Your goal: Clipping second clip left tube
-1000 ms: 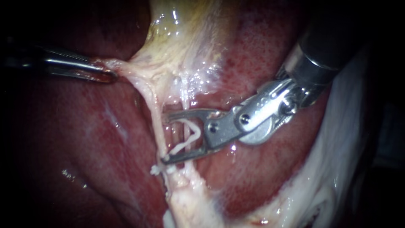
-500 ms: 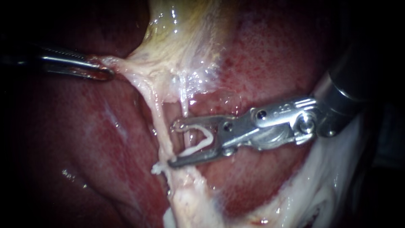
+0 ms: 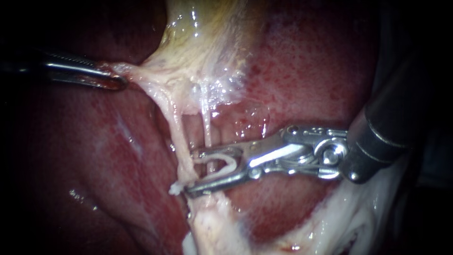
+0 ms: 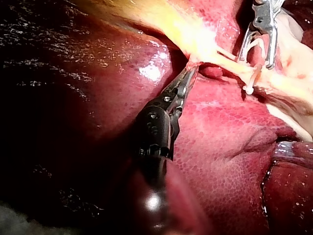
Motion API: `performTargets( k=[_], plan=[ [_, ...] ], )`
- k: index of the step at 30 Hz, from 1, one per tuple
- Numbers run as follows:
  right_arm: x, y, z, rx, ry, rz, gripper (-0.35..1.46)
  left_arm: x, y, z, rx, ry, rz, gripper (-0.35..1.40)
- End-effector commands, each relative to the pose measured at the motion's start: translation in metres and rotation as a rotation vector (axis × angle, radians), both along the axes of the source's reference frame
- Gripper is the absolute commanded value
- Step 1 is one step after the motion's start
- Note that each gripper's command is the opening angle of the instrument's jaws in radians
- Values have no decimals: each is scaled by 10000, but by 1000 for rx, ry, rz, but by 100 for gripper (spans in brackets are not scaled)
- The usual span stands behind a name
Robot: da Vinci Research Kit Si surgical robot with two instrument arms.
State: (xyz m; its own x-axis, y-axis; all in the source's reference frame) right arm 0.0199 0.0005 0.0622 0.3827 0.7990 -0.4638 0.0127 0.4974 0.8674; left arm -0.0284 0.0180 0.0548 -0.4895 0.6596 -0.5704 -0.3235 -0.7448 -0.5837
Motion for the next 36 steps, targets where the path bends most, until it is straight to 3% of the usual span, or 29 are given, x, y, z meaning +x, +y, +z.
performTargets(
  k=[1,16,22,28,36],
  plan=[
    [-1,-1,3,11,-3,2,50,0,0,0,1,0,-1,-35],
    [-2,-10,39,94,-5,37,50,0,0,0,1,0,-1,-35],
    [3,-8,41,142,56,37,50,0,0,0,1,0,-1,-35],
    [16,-8,40,161,99,-2,50,0,0,0,1,0,-1,-35],
    [33,-13,31,164,128,6,50,0,0,0,1,1,-1,-35]
  ],
)
